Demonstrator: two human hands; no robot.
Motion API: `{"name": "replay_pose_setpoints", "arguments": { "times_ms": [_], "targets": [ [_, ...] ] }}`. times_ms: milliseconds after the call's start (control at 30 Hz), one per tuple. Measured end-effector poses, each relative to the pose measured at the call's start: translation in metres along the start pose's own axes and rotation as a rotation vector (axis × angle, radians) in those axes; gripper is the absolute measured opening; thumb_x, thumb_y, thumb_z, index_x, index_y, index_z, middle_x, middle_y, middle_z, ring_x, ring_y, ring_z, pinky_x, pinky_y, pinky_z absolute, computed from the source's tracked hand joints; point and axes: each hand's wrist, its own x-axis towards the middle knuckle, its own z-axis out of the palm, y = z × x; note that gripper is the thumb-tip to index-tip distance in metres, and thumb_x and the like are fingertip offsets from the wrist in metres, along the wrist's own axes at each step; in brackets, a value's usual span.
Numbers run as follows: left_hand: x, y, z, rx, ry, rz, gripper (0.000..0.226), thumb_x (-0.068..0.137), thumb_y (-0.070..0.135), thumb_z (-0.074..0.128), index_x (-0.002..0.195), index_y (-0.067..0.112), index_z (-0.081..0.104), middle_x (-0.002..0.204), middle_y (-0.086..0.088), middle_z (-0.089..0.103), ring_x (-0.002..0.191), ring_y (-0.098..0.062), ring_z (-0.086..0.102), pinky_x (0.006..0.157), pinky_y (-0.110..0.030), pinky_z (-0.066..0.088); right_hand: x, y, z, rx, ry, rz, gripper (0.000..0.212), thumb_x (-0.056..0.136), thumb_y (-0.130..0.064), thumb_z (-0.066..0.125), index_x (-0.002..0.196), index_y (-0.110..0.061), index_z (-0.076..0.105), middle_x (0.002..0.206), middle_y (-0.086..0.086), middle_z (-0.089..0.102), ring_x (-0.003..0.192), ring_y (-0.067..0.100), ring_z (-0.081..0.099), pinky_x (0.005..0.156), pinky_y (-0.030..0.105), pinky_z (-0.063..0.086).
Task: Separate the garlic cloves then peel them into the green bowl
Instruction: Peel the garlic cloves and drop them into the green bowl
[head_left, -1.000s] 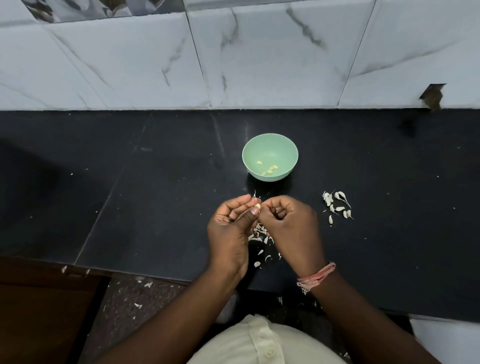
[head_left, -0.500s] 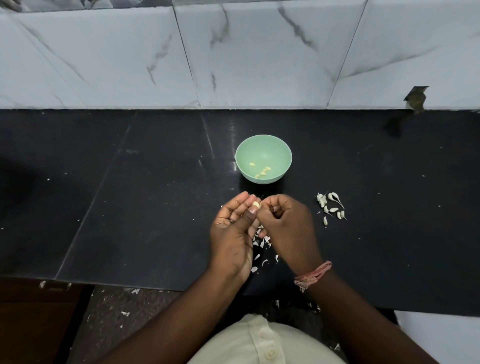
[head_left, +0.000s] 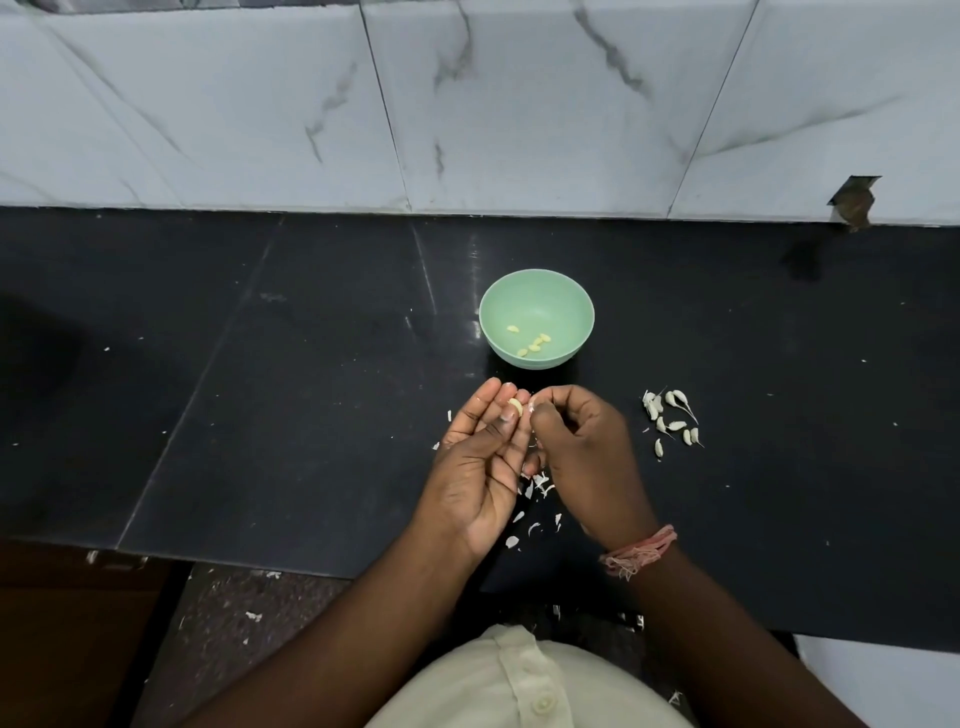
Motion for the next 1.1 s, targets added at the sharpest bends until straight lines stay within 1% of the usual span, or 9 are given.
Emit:
{"name": "replay_pose_setpoints", "arguments": {
  "times_ms": [133,233,333,467,633,700,867,1000,1100],
  "targets": [
    [0.002,0.003,0.0,-0.044,-0.028,-0.011,0.037,0.084,-0.012,0.057,0.118,-0.001,0.066,0.113,-0.017,0.073,0.107,-0.028,0.072,0.086,-0.032,0.061,0.001,0.0,-0.002,0.064,0.051,0.015,0.022,0.096,-0.003,0.042,0.086,0.001,0.061,0.065,0.003,0.057,0.054,0.018,0.053,0.055,0.036,0.048],
    [0.003,0.003,-0.002,0.001,-0.035,0.004,0.034,0.09,-0.013,0.053,0.12,-0.001,0.065,0.116,-0.017,0.072,0.109,-0.028,0.072,0.085,-0.032,0.061,0.003,0.004,-0.002,0.024,0.087,-0.003,0.036,0.094,-0.027,0.042,0.08,0.005,0.052,0.065,0.008,0.049,0.059,0.022,0.046,0.054,0.043,0.045],
    [0.003,0.004,-0.003,0.021,-0.049,0.016,0.038,0.087,-0.013,0.055,0.121,0.001,0.065,0.119,-0.016,0.072,0.11,-0.026,0.071,0.085,-0.032,0.061,0.006,0.01,-0.002,-0.23,0.124,-0.085,0.047,0.103,-0.046,0.05,0.077,-0.008,0.052,0.069,0.01,0.058,0.063,0.03,0.057,0.063,0.046,0.051],
    [0.004,0.005,-0.004,0.056,-0.036,0.063,0.043,0.08,-0.016,0.059,0.118,0.003,0.066,0.112,-0.013,0.074,0.104,-0.022,0.073,0.086,-0.031,0.061,0.007,0.015,0.0,-0.27,0.109,-0.098,0.009,0.104,-0.016,0.053,0.096,-0.018,0.054,0.08,0.008,0.067,0.07,0.021,0.067,0.065,0.028,0.056],
    [0.006,0.005,-0.009,0.191,-0.008,0.167,0.042,0.086,-0.023,0.055,0.117,0.003,0.065,0.108,-0.012,0.075,0.103,-0.019,0.073,0.09,-0.028,0.059,0.004,0.015,0.001,-0.276,0.1,-0.127,0.043,0.088,0.015,0.042,0.108,-0.014,0.067,0.103,-0.004,0.069,0.092,0.001,0.065,0.081,0.011,0.05],
    [0.006,0.004,-0.01,0.253,-0.005,0.212,0.043,0.084,-0.024,0.057,0.115,0.004,0.065,0.105,-0.01,0.076,0.101,-0.017,0.073,0.089,-0.026,0.059,0.004,0.015,-0.001,-0.326,0.134,-0.185,0.047,0.077,0.016,0.046,0.1,-0.017,0.07,0.102,-0.009,0.069,0.098,-0.001,0.062,0.083,0.008,0.044],
    [0.005,0.001,-0.012,0.415,-0.016,0.326,0.045,0.078,-0.027,0.062,0.111,0.003,0.066,0.1,-0.008,0.077,0.098,-0.018,0.073,0.084,-0.025,0.059,0.007,0.019,-0.003,-0.239,0.217,-0.126,0.033,0.081,0.011,0.048,0.066,-0.016,0.062,0.058,-0.01,0.058,0.051,0.005,0.048,0.05,0.021,0.035],
    [0.003,0.0,-0.014,0.566,-0.019,0.406,0.045,0.076,-0.025,0.068,0.111,0.002,0.068,0.102,-0.01,0.077,0.101,-0.021,0.073,0.088,-0.028,0.059,0.006,0.02,-0.002,-0.26,0.203,-0.028,0.017,0.098,-0.016,0.053,0.092,-0.021,0.068,0.084,-0.007,0.069,0.077,0.008,0.063,0.071,0.03,0.05],
    [0.003,0.001,-0.015,0.704,-0.012,0.46,0.041,0.077,-0.023,0.069,0.111,0.002,0.069,0.102,-0.011,0.077,0.101,-0.021,0.073,0.086,-0.028,0.058,0.004,0.021,0.002,-0.09,0.197,-0.036,0.011,0.101,-0.012,0.059,0.104,-0.017,0.068,0.094,-0.002,0.072,0.083,0.013,0.07,0.075,0.03,0.057]
  ]
}}
